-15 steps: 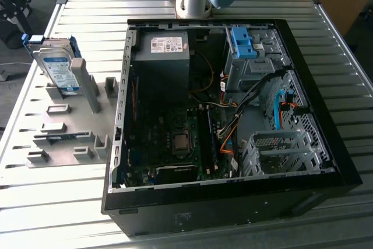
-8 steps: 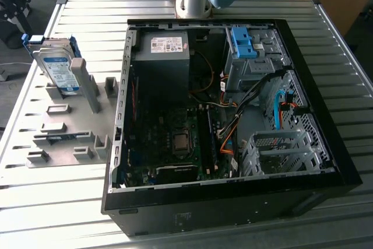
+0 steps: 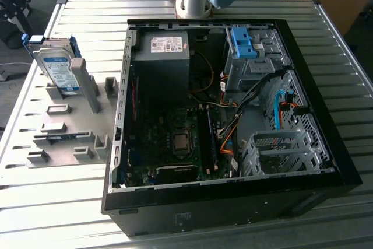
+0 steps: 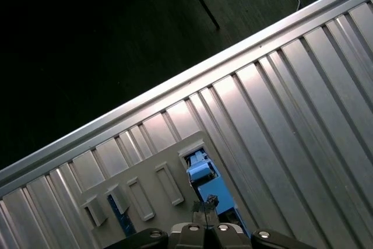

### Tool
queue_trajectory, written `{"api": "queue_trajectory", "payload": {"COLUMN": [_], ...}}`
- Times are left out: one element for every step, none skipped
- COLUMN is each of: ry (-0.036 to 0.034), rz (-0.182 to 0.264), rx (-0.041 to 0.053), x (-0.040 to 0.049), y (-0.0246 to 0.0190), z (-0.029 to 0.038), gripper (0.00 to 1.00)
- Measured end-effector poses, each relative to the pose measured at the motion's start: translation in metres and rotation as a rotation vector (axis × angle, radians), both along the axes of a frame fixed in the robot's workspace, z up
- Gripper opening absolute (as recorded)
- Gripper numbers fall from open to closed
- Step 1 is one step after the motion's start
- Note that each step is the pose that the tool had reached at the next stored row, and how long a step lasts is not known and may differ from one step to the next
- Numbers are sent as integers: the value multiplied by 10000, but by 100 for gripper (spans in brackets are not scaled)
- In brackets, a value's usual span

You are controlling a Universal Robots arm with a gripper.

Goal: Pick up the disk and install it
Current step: 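Pick up the disk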

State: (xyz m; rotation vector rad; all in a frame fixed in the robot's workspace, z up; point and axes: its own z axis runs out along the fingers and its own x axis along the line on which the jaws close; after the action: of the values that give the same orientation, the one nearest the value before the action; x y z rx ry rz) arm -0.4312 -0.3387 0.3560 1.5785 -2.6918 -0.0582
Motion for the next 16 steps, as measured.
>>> {"api": "queue_trajectory", "payload": {"ry": [-1, 0, 0, -1, -1, -2, -1, -1, -1, -1, 0, 0, 0, -1, -1, -1], "rz": [5, 24, 65, 144, 277, 443, 622, 802, 992, 1173, 1352, 1533, 1712, 1892, 2089, 2267], "rx": [0, 0, 0, 1, 0, 1, 1, 1, 1, 1, 0, 0, 0, 0, 0, 0], "x": [0, 0, 0, 0, 0, 0, 0, 0, 0, 0, 0, 0, 0, 0, 0, 0], "y": [0, 0, 0, 0, 0, 0, 0, 0, 0, 0, 0, 0, 0, 0, 0, 0], "z": [0, 0, 0, -1, -1, -2, -2, -3, -4, -5, -6, -7, -8, -10, -11, -12], "gripper": [11, 11, 11, 11, 11, 11, 11, 11, 11, 11, 11, 11, 11, 11, 11, 11]}}
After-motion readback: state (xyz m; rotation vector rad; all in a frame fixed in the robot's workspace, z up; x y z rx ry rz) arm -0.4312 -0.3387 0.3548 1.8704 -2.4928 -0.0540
